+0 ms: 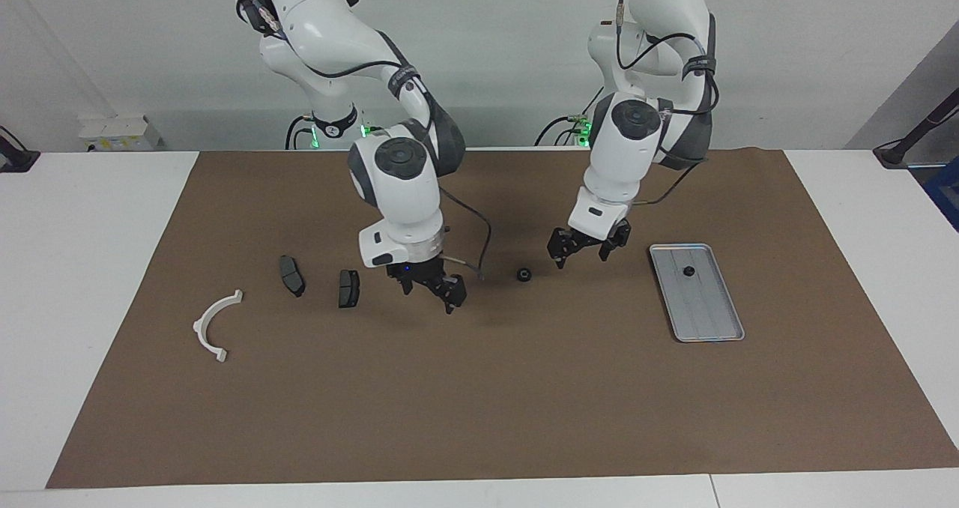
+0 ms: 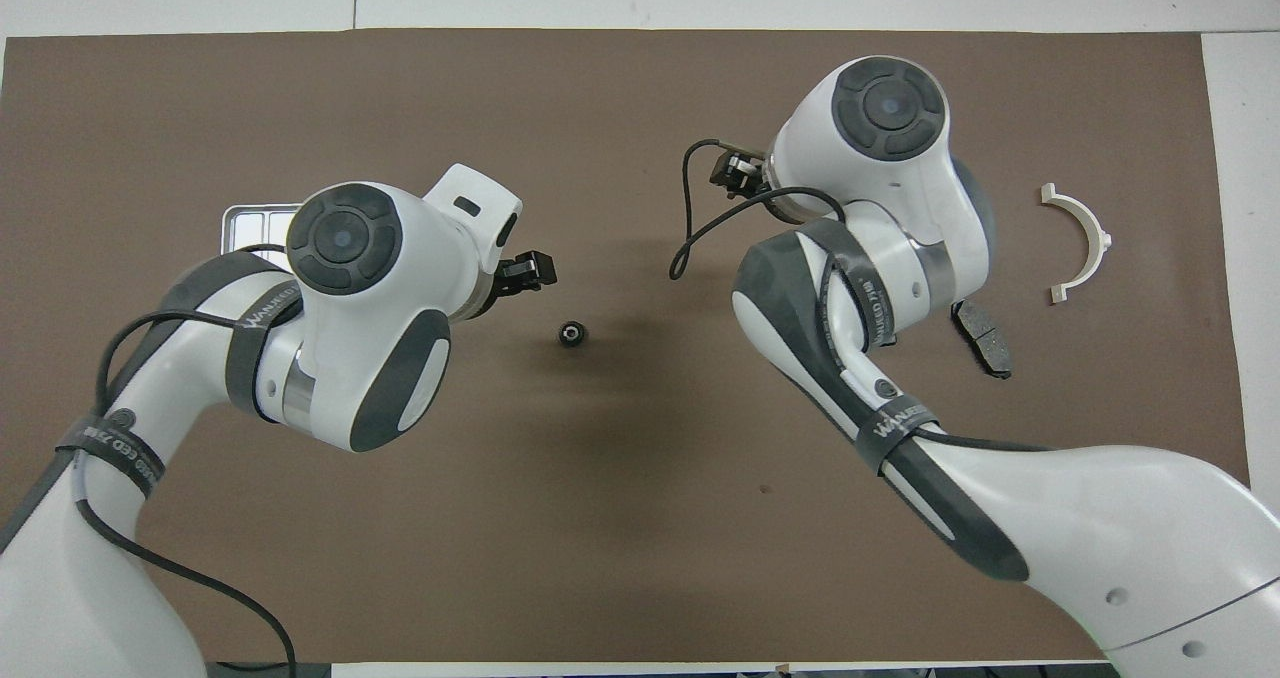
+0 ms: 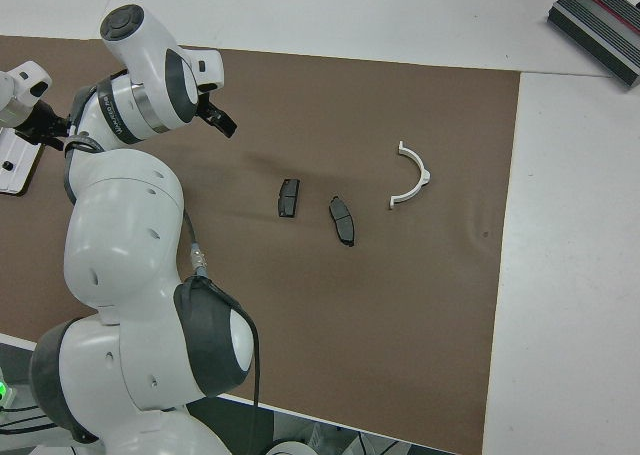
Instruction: Pick bearing gear from pile to tray
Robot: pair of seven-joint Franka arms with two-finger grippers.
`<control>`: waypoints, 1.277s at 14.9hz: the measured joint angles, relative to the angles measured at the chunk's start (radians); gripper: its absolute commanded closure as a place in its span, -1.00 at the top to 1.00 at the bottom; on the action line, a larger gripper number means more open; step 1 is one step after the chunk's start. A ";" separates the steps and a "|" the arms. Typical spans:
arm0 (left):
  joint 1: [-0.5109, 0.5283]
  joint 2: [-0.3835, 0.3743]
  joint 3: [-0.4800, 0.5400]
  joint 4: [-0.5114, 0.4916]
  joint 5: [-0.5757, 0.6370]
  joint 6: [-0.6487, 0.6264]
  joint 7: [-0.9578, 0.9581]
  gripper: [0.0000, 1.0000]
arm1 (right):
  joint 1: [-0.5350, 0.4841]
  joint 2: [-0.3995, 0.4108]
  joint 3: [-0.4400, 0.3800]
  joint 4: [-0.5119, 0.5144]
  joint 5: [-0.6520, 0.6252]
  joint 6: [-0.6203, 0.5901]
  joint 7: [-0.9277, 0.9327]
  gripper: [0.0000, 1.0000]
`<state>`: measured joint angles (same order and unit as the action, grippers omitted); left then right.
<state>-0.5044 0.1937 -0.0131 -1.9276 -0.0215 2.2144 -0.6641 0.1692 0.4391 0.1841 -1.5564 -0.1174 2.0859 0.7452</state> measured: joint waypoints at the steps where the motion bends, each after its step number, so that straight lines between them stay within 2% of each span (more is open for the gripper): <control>1: -0.022 0.018 0.000 0.000 0.011 0.018 -0.034 0.94 | -0.032 -0.006 0.000 0.000 0.001 -0.012 -0.087 1.00; 4: -0.060 0.095 0.000 0.000 0.068 0.096 -0.129 0.90 | -0.105 -0.020 0.001 0.000 0.003 -0.046 -0.271 1.00; 7: -0.070 0.146 0.000 0.001 0.075 0.134 -0.145 0.87 | -0.135 -0.027 0.001 0.000 0.003 -0.058 -0.345 1.00; 17: -0.090 0.163 0.000 -0.028 0.076 0.145 -0.191 0.77 | -0.219 -0.058 -0.001 -0.001 0.003 -0.094 -0.560 1.00; 19: -0.101 0.163 -0.001 -0.038 0.076 0.145 -0.201 0.67 | -0.218 -0.090 0.000 -0.010 0.003 -0.107 -0.583 1.00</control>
<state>-0.6059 0.3566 -0.0144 -1.9660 0.0543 2.3596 -0.8654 -0.0493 0.3489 0.1838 -1.5661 -0.1140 1.9789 0.1623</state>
